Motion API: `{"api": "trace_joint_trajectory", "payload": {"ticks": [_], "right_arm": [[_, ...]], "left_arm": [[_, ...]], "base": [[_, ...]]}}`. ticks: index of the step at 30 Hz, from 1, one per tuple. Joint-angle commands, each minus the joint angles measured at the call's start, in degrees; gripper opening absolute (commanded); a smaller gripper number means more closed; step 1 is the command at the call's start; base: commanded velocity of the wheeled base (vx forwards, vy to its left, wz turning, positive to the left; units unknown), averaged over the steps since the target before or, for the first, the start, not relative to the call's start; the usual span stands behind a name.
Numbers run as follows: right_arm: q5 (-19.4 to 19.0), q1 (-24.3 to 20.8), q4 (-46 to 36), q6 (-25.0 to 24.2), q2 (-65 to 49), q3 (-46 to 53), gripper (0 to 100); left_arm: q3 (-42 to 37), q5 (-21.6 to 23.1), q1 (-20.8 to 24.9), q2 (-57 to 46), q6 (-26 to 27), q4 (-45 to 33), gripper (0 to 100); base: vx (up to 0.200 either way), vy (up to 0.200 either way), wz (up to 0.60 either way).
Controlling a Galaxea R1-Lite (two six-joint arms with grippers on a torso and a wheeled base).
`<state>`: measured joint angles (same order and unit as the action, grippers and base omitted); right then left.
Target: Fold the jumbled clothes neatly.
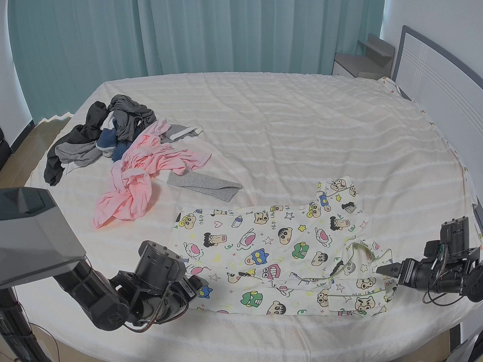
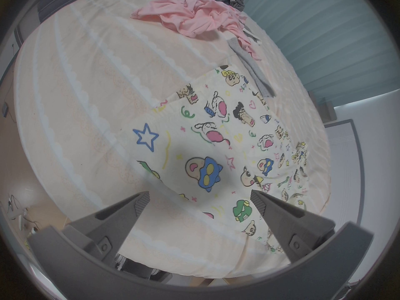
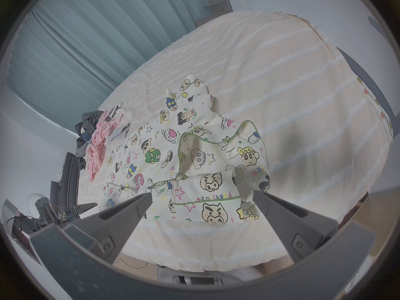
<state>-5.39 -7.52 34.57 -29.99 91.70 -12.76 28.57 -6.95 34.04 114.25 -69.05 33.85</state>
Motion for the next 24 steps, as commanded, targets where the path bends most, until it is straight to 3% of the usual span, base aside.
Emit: {"api": "trace_joint_trajectory", "payload": {"ticks": [1,9,24], "right_arm": [[-0.06,-0.04,0.06,0.02,0.94,0.11,100],[-0.06,-0.12,0.06,0.02,1.03,0.2,100],[0.03,-0.12,0.06,0.02,1.47,0.28,100]], "left_arm": [[0.78,-0.61,0.59,3.61,0.14,-0.1,100],[1.22,-1.23,0.5,4.58,0.23,-0.37,100],[4.21,-7.38,-0.99,10.73,1.55,-0.28,100]], "base": [[0.0,0.0,0.0],[0.0,0.0,0.0],[0.0,0.0,0.0]]}}
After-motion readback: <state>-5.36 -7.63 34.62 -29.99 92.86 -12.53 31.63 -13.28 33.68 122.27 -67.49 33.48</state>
